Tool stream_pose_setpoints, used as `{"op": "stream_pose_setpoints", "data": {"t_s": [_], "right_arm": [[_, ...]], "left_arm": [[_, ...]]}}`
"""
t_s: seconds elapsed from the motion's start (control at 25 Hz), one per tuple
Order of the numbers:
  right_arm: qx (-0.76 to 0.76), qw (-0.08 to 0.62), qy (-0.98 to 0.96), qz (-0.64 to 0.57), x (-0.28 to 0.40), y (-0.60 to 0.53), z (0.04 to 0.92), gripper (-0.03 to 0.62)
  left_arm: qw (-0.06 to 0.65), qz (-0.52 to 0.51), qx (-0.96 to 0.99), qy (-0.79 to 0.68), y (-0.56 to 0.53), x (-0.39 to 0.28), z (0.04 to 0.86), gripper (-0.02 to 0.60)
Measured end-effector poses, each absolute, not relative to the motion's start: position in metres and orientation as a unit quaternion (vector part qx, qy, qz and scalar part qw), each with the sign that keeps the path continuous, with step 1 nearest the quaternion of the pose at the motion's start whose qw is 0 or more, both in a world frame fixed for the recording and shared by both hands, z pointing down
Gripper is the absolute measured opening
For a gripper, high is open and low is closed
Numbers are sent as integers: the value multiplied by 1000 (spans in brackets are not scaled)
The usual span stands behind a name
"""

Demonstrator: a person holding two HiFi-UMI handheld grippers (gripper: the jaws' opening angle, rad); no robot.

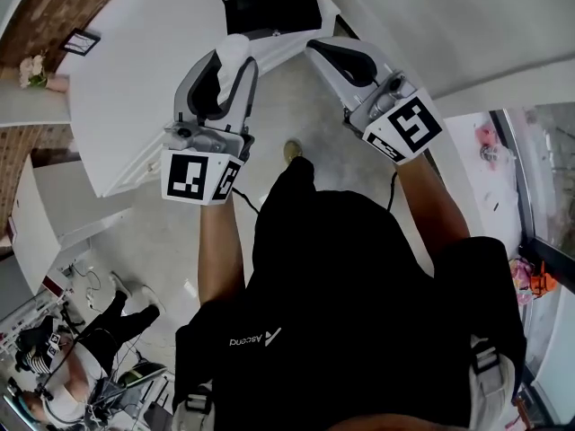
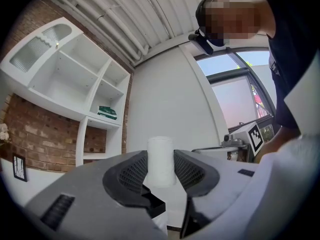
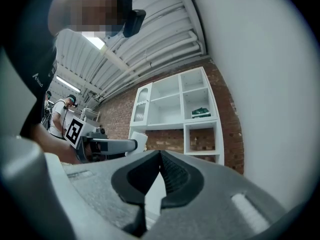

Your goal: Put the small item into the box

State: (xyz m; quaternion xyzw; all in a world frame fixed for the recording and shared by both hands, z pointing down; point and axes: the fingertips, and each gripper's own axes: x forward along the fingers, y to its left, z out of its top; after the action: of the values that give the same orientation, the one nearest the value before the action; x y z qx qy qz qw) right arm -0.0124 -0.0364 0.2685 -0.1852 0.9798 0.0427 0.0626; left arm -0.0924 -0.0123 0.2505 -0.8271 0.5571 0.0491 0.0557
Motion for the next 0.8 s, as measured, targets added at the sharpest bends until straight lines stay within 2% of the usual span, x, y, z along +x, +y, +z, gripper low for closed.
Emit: {"op": "stream_pose_setpoints", "data": {"t_s": [0.44, 0.8], "right_arm": [[-217, 38, 975, 42, -79, -122, 279, 0], [-243, 17, 969, 37, -101, -162, 290, 0]], "left_arm": [[27, 29, -844, 535, -105, -158, 279, 163], [-11, -15, -856, 517, -154, -177, 324, 163]]}}
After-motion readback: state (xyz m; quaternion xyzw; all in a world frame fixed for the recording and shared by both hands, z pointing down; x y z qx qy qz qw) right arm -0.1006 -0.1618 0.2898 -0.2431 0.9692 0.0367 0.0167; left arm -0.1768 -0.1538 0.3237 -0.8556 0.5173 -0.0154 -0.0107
